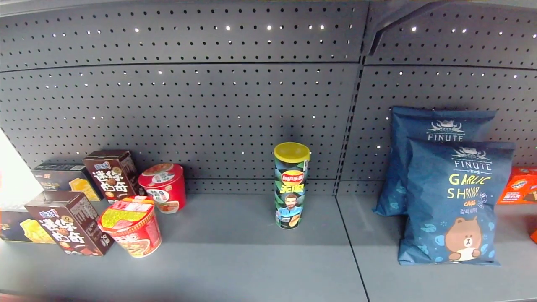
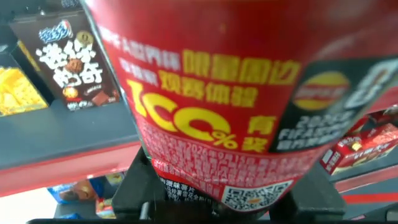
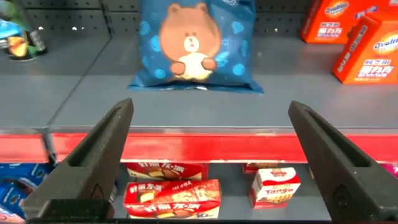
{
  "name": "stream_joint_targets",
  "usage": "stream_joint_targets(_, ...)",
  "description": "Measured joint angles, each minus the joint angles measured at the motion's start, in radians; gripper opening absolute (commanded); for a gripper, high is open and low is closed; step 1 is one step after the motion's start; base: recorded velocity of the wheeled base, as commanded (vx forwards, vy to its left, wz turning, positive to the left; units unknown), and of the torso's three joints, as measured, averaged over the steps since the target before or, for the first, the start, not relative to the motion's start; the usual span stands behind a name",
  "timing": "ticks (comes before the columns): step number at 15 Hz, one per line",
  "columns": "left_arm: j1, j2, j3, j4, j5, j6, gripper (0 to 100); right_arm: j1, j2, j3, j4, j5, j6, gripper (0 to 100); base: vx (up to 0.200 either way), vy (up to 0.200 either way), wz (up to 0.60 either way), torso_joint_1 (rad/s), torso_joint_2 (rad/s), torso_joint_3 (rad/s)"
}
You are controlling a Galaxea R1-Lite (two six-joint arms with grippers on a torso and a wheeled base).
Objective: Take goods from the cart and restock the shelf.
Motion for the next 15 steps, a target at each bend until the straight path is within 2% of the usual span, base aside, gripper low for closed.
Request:
stream_joint_targets(3,0.001,0.0,0.001,0.002,0.015,0.001,0,0.001,0.0,0.0,-0.001,0.0,-0.001,100,0.0,0.0,0.0,0.0,0.0,0.0)
stream_joint_targets(6,0.001,-0.001,-0.035,0.006,0.087,0.007,0,-0.001,0.0,0.0,-0.001,0.014,-0.017,100,0.0,0.0,0.0,0.0,0.0,0.0)
stream_joint_targets(7,0.005,0.0,-0.058,0.019,0.112,0.018,0,0.001,0.001,-0.001,0.002,0.026,-0.031,100,0.0,0.0,0.0,0.0,0.0,0.0)
stream_joint_targets(9,0.008,0.001,-0.121,0.115,0.15,0.054,0,-0.002,0.001,-0.001,0.0,0.01,-0.037,100,0.0,0.0,0.0,0.0,0.0,0.0)
stream_joint_targets(11,0.01,0.005,-0.189,0.187,0.171,0.087,0,0.003,0.002,-0.002,0.0,0.058,-0.046,100,0.0,0.0,0.0,0.0,0.0,0.0)
stream_joint_targets(14,0.012,0.013,-0.226,0.204,0.184,0.096,0,-0.005,0.024,-0.016,-0.001,0.05,-0.029,100,0.0,0.0,0.0,0.0,0.0,0.0)
stream_joint_targets(15,0.008,0.016,-0.22,0.204,0.183,0.095,0,-0.011,0.053,-0.059,-0.011,0.048,-0.021,100,0.0,0.0,0.0,0.0,0.0,0.0)
